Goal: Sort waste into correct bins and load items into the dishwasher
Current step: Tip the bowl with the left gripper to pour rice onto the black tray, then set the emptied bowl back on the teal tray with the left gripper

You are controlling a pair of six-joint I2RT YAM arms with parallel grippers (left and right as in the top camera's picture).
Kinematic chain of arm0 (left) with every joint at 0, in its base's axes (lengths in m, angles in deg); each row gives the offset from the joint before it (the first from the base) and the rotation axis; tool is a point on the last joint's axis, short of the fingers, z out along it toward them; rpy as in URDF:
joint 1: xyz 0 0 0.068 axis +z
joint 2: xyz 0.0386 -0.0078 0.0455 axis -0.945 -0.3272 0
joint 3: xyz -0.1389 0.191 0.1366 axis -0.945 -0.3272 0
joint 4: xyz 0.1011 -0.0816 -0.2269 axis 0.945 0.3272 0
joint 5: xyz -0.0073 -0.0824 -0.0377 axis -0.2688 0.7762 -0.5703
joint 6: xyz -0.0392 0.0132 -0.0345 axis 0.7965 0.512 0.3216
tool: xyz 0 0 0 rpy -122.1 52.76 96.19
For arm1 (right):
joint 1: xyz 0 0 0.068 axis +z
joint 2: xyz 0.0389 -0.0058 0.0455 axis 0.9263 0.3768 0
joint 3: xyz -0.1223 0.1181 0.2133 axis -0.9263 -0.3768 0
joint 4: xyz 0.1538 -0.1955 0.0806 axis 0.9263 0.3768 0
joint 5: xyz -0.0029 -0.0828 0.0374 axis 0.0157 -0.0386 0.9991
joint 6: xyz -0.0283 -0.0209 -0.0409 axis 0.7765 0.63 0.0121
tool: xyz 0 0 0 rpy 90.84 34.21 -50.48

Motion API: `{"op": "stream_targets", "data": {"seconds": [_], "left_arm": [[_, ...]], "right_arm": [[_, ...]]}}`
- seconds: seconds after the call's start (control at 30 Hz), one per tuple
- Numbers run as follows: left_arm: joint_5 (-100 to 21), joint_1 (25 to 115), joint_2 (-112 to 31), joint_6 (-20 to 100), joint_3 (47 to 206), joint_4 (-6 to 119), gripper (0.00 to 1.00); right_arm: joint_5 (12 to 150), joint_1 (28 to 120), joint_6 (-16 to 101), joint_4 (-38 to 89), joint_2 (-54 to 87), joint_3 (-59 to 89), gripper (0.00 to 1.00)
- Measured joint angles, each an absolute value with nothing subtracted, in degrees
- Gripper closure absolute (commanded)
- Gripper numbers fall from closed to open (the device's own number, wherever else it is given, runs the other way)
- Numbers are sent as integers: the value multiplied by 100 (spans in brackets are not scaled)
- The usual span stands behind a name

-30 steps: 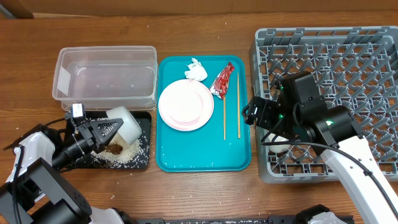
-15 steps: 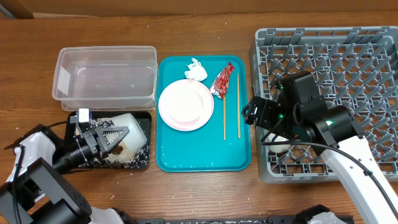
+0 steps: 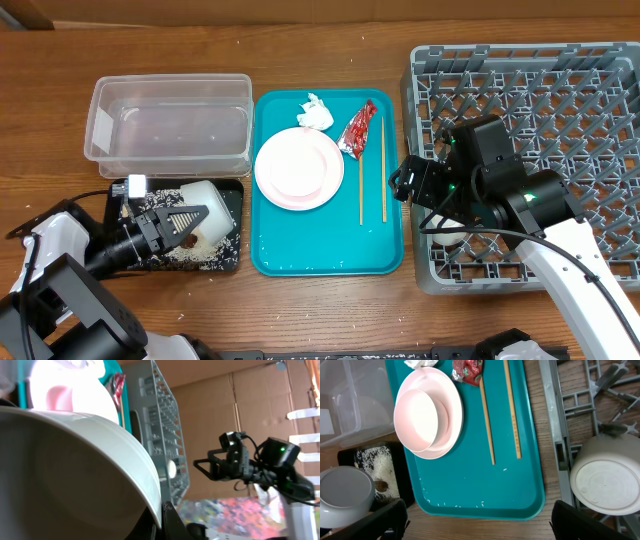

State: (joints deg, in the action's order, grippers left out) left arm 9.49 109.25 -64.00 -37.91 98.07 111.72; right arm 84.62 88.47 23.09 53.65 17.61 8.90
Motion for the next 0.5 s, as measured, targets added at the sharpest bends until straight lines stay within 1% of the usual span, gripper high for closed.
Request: {"op": "stream_targets", "data": {"seconds": [0.1, 0.33, 0.4, 0.5], "left_arm": [[923, 10643, -6398, -3789, 9809, 11333, 96], [844, 9266, -6293, -3560, 10266, 11366, 96], [731, 8818, -6256, -3217, 10441, 11047, 96], [254, 8127, -6221, -2163, 10563, 9948, 96]], "right_arm": [[8464, 8847, 2309, 5350, 1761, 890, 6], [8462, 8847, 2309, 5271, 1761, 890, 6], [8462, 8847, 2307, 5274, 1761, 890, 5], [8460, 8847, 2305, 5274, 1761, 890, 6]]}}
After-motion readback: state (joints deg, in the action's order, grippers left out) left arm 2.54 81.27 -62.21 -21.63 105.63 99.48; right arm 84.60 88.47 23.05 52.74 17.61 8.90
